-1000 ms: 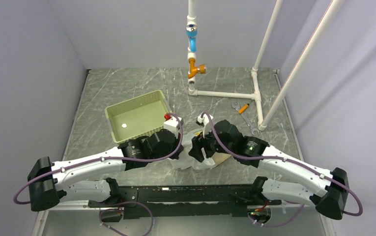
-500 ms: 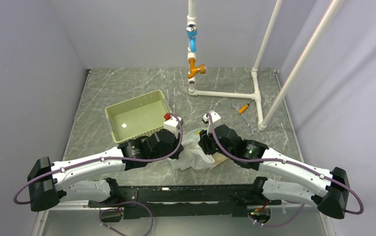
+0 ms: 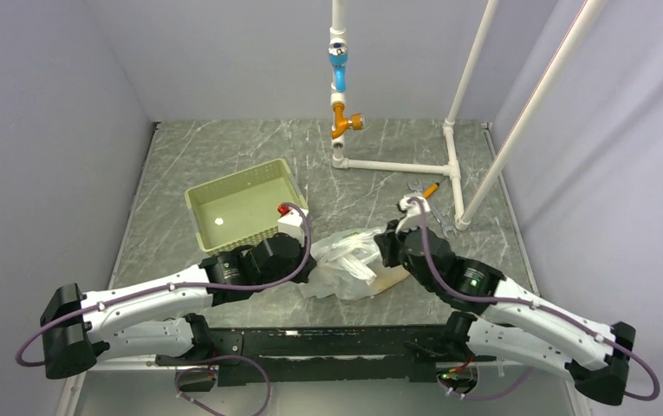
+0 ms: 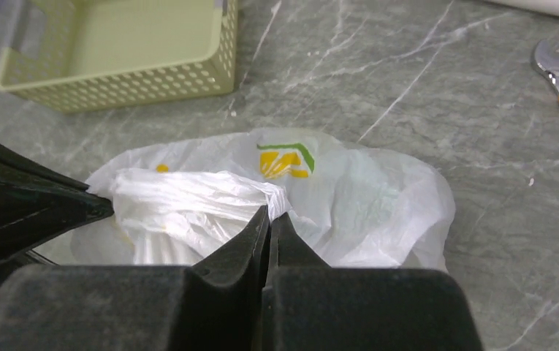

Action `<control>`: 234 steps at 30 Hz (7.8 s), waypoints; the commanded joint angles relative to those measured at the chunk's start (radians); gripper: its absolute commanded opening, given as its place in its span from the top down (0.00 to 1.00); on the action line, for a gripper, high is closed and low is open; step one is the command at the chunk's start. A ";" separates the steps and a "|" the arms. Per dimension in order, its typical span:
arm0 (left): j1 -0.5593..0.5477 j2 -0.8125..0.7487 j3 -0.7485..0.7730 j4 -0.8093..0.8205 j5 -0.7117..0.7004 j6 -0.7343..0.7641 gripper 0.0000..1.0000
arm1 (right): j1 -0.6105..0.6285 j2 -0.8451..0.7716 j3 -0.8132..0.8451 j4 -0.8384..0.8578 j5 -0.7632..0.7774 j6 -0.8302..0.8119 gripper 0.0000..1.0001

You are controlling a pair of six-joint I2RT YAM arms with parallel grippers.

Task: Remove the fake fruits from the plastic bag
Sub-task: Untie the plastic bag at the center of the board, then adjust the plastic bag at the center of the board.

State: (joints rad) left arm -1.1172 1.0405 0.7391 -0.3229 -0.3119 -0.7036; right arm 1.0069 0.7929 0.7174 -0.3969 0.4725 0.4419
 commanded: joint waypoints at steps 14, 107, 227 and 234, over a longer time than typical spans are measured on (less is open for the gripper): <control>-0.004 -0.031 0.161 -0.095 0.018 0.087 0.38 | -0.001 -0.140 -0.072 0.148 -0.076 0.040 1.00; 0.025 -0.253 -0.012 -0.028 0.057 -0.096 1.00 | -0.004 0.468 0.549 -0.178 -0.251 -0.363 0.79; 0.467 -0.015 0.204 0.083 0.594 0.097 0.15 | -0.470 0.008 0.405 -0.221 -0.548 -0.057 0.01; 0.439 -0.028 0.135 0.102 0.648 0.036 0.12 | -0.470 0.106 0.390 -0.146 -0.712 -0.084 0.06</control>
State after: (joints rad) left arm -0.6594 1.0248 0.9127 -0.2844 0.2848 -0.6167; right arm 0.5373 0.8871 1.1034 -0.6304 -0.1265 0.3698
